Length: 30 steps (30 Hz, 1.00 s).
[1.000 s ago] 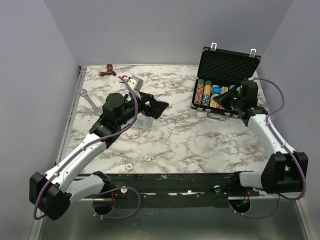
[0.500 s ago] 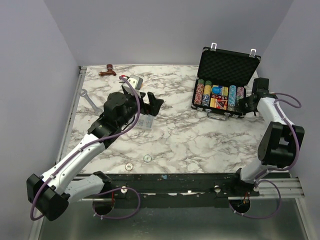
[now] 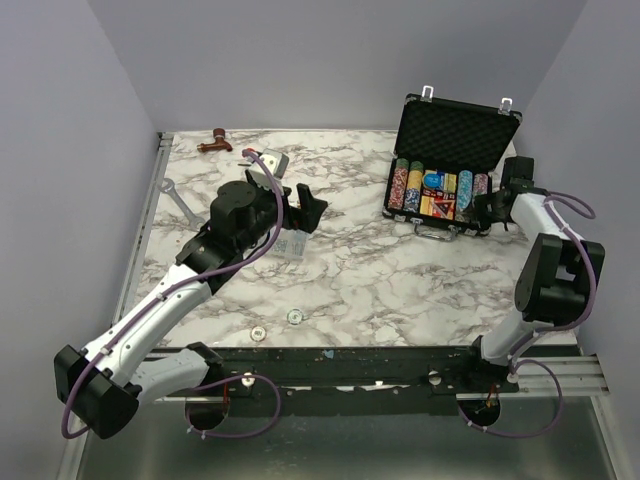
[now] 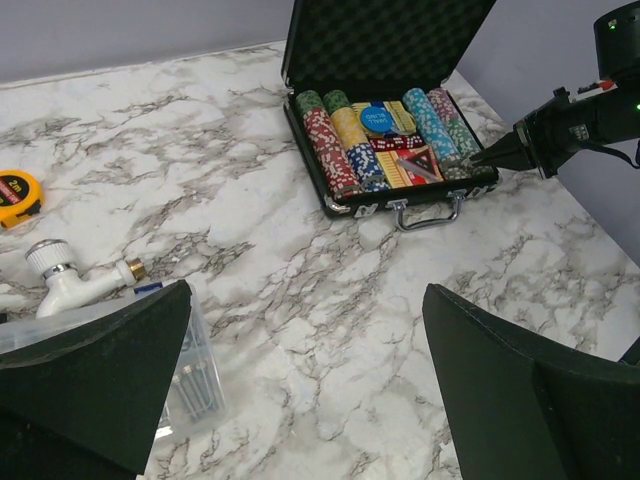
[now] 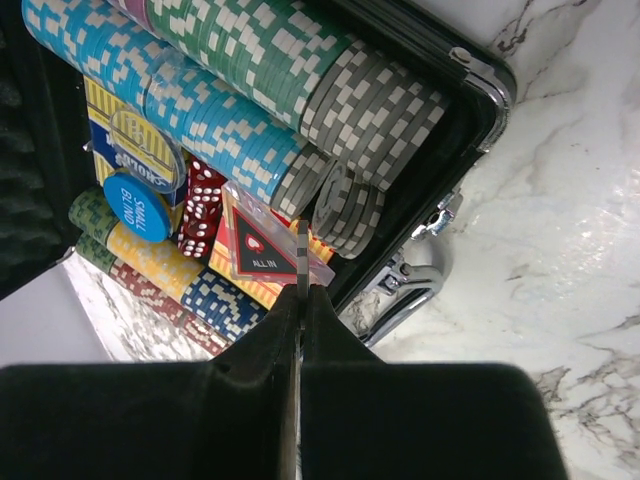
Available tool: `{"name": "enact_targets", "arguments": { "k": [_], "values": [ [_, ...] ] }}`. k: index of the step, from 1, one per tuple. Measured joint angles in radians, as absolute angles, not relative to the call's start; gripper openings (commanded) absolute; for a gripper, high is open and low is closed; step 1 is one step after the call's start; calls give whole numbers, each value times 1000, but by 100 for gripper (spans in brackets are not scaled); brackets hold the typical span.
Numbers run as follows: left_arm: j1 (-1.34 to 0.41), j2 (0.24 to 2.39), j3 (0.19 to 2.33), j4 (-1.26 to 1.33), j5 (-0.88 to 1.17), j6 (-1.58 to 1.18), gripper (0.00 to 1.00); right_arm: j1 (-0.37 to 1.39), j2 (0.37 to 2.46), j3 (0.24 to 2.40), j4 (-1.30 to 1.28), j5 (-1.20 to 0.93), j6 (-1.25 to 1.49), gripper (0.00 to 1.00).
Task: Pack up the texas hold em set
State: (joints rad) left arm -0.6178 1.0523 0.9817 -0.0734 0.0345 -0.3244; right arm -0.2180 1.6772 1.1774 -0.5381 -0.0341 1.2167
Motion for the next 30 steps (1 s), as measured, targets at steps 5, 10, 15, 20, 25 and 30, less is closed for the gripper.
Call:
{"name": "enact_targets", "arguments": {
  "k": [5,10,15,20,25,30],
  "values": [
    [-618,1059,982,-79,35,-322,98,-218,1711,1177,-508,-58,1242,1],
    [-618,1064,982,-87,35,-316,98,-218,1727,1176,-492,-69,1266,4],
    [-618,1066,982,-95,35,-312,98,-218,1726,1169,-463,-81,1268,24],
    [-618,1066,982,-96,37,-310,98,-218,1724,1142,-444,-82,1264,29],
    [-618,1067,982,-96,39,-310,98,-218,1709,1129,-443,-79,1242,30],
    [-618,1070,982,-96,42,-306,98,-218,1664,1122,-443,-52,1164,41]
  ]
}}
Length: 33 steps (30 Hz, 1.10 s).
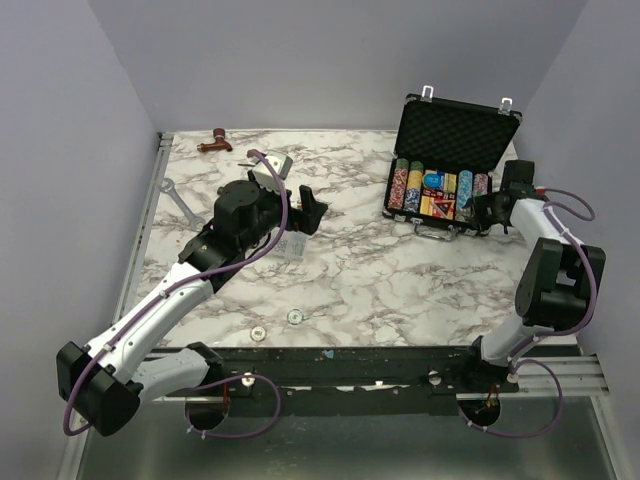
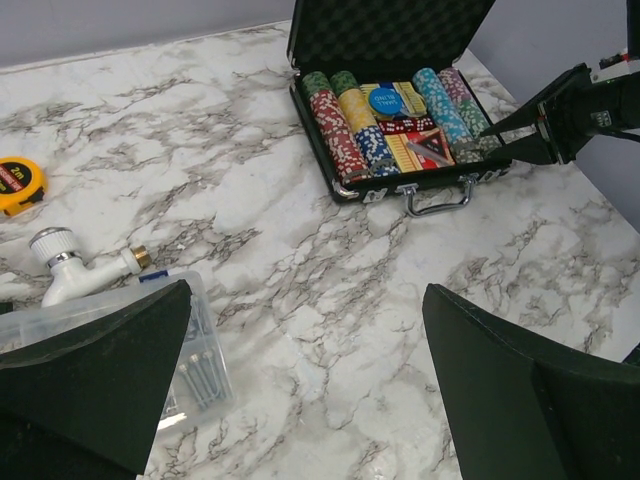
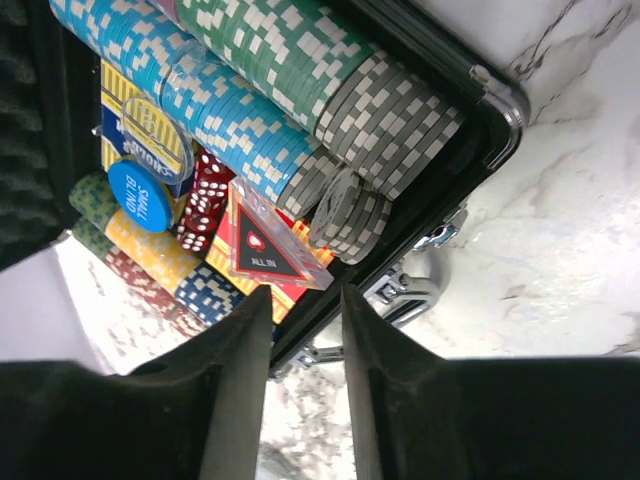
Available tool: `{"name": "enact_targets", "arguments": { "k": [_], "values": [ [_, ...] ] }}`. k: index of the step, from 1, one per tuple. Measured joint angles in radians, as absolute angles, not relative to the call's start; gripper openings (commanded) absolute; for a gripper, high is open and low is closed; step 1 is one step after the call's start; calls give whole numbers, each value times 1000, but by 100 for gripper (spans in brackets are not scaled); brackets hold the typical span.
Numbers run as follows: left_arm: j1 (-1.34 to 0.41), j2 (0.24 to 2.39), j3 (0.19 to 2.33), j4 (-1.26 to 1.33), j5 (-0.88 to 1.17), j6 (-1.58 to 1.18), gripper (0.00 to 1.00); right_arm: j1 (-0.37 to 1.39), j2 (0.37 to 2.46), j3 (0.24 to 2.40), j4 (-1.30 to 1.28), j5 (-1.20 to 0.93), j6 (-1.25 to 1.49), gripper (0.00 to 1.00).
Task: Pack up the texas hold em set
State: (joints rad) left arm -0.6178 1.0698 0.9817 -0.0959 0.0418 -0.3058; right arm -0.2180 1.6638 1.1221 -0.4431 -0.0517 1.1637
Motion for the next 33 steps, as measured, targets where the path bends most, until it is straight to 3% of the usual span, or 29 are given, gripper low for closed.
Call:
{"name": "enact_targets", "arguments": {
  "k": [4,33],
  "values": [
    [-618,1073,982,-96,46,-306,98,-218,1647,1115,-442,-18,1095,46],
    [-624,1104,982,-101,73,-303,98,-218,1720,1096,-360,-80,1036,47]
  ]
}}
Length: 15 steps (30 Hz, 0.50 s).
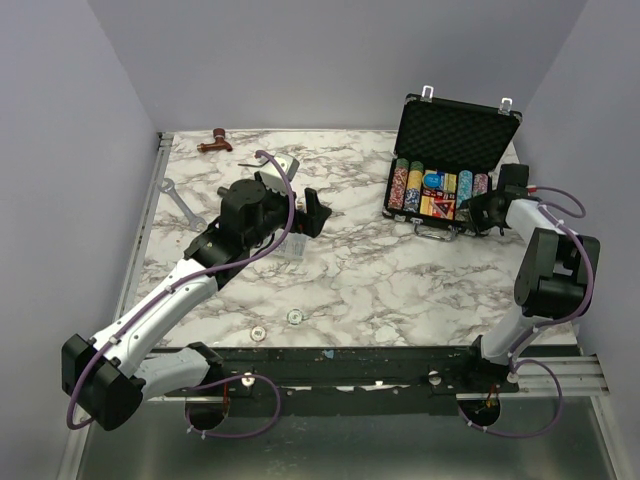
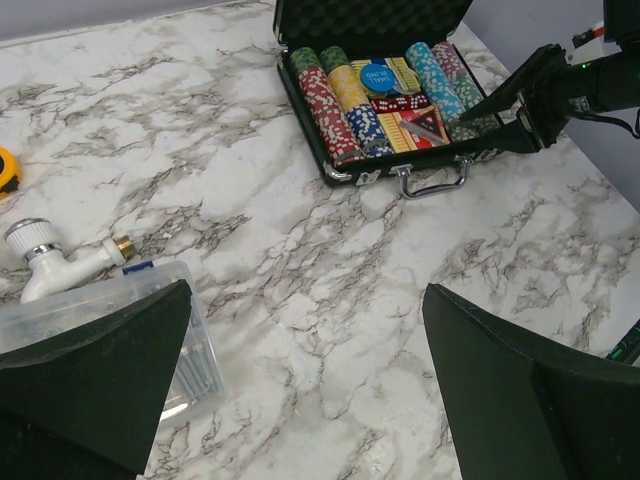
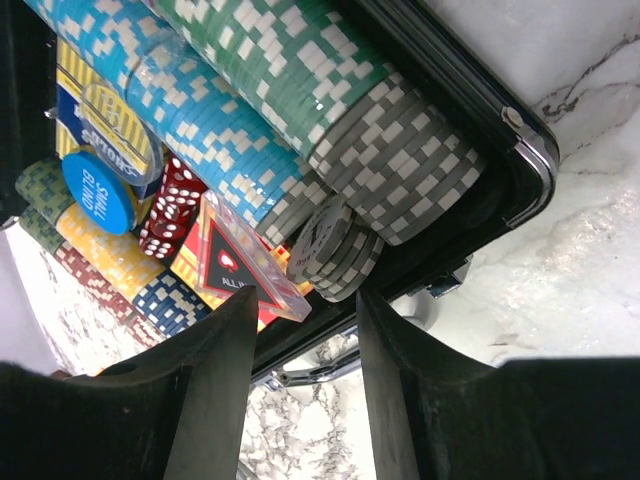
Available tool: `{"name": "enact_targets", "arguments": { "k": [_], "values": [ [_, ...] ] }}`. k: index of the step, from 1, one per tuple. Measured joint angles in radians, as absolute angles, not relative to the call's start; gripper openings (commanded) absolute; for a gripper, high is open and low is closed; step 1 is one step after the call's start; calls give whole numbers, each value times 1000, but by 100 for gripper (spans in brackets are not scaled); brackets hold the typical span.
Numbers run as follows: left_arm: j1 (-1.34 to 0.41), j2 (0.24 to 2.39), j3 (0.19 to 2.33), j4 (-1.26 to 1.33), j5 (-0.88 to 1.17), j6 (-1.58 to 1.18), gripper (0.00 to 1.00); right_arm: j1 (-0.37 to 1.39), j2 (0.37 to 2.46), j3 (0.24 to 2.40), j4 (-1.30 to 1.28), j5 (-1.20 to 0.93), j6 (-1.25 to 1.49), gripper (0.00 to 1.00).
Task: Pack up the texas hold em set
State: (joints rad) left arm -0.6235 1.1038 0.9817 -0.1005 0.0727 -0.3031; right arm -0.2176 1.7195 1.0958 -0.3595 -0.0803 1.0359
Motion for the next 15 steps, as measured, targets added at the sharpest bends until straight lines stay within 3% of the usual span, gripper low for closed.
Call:
{"name": "enact_targets", "arguments": {
  "k": [15],
  "values": [
    [-624,1105,982,-101,81,-301,98,-218,1708,1131,-313,-77,1038,48]
  ]
}}
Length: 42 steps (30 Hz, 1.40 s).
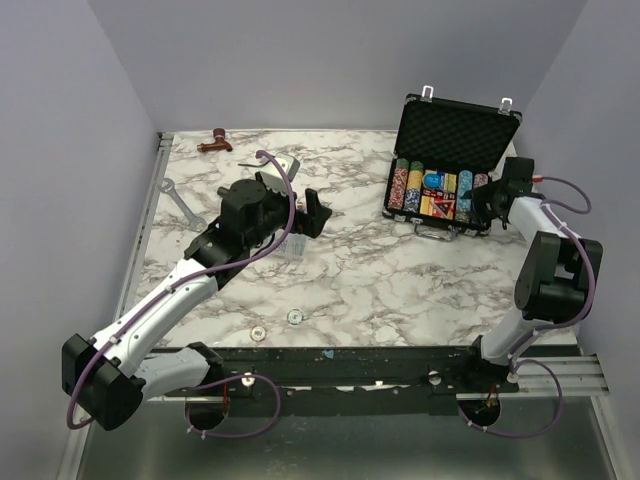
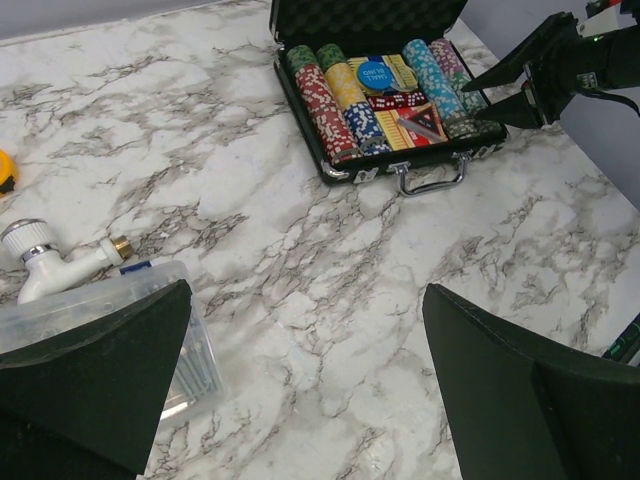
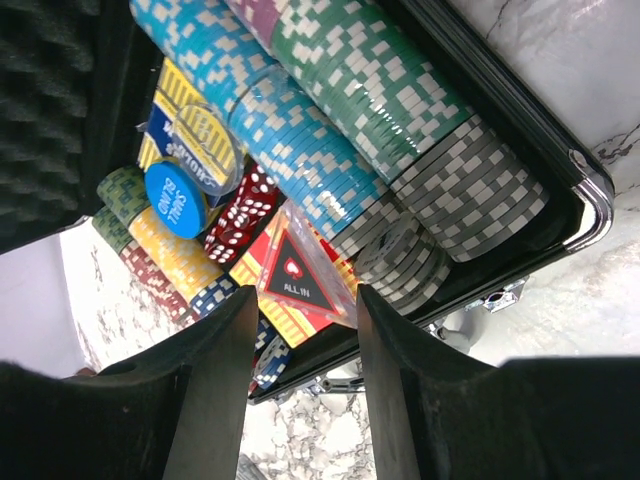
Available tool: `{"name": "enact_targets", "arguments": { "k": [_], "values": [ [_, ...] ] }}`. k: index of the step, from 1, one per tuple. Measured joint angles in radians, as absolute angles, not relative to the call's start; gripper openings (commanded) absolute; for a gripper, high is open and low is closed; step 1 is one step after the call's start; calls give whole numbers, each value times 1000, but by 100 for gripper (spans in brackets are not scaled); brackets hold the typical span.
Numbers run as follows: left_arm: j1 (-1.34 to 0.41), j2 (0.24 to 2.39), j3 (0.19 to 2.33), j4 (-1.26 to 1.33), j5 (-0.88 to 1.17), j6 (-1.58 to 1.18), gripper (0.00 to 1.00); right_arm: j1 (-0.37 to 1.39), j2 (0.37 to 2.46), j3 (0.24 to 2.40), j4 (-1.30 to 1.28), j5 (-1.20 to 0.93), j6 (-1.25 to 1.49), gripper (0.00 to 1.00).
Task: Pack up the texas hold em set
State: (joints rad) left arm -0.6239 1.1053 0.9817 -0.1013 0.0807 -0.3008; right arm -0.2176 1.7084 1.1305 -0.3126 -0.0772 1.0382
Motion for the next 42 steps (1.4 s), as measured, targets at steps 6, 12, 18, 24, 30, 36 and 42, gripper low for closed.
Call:
{"name": "enact_targets", "arguments": {
  "k": [6,12,18,24,30,36,42],
  "values": [
    [-624,1105,986,-109,81,-300,98,-216,1640,1130,-311,-62,983,49],
    [-624,1114,1015,-150,64,-312,98,-141,1570,1105,-299,-89,821,72],
    [-624,1192,1065,-228,10,-370,92,113,1490,1088,-275,-99,660,77],
    [-624,1187,949,-340,-65,-577,92,327,1479,1039,-227,-117,553,78],
    [-623,1092,753,-577,-131,-862,93,367,1479,986,-207,-172,530,78],
    [-621,1029,680,-791,-149,-1156,95,373,1476,963,-140,-239,533,78],
    [-609,1060,647,-944,-150,-1368,88,374,1408,921,-131,-261,535,77]
  ]
}}
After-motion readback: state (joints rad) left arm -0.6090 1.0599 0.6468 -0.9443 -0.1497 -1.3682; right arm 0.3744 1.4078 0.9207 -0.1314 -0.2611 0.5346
